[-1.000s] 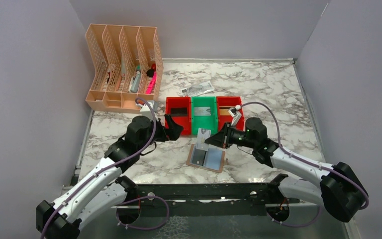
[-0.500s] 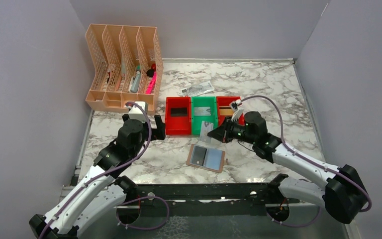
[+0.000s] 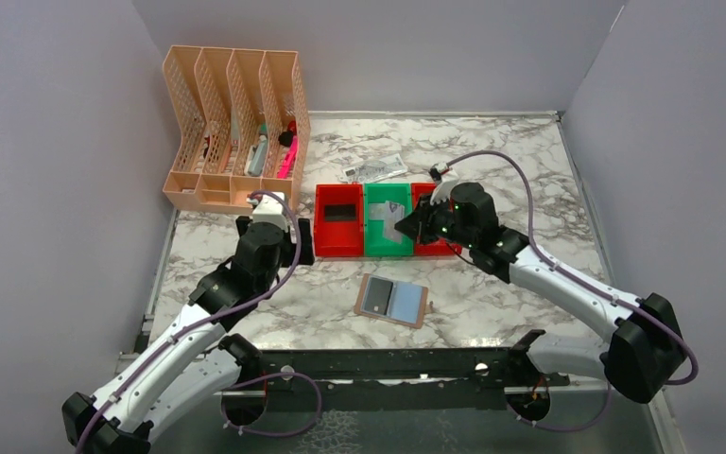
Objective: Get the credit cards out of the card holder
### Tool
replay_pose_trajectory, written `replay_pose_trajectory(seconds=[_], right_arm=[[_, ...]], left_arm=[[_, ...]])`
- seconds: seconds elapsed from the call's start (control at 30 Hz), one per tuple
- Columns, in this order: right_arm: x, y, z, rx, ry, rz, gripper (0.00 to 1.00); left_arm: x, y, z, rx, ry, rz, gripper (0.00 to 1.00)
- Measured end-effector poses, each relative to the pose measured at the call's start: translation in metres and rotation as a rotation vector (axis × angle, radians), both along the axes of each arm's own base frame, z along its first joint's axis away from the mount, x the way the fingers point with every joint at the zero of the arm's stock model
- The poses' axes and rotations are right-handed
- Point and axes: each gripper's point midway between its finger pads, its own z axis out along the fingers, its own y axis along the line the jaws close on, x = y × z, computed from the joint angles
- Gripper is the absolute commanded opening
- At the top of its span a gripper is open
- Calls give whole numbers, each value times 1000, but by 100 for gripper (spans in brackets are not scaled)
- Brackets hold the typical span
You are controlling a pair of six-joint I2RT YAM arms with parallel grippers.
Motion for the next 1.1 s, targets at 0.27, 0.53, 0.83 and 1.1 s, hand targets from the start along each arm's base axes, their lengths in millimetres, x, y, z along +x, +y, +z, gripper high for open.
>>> replay_pose_trajectory(seconds=[0.27, 0.53, 0.83, 1.1], right_arm=[[40, -4, -12, -192, -60, -49, 1], [72, -8, -65, -471, -109, 25, 1], [96, -9, -91, -746, -331, 149, 1], [120, 1, -102, -909, -491, 220, 1]], left_arm=[[0, 5, 7, -13, -28, 17, 99], [4, 10, 1, 3, -9, 43, 99], [7, 16, 0, 4, -7, 66, 99], [10, 20, -6, 11, 17, 78, 99]])
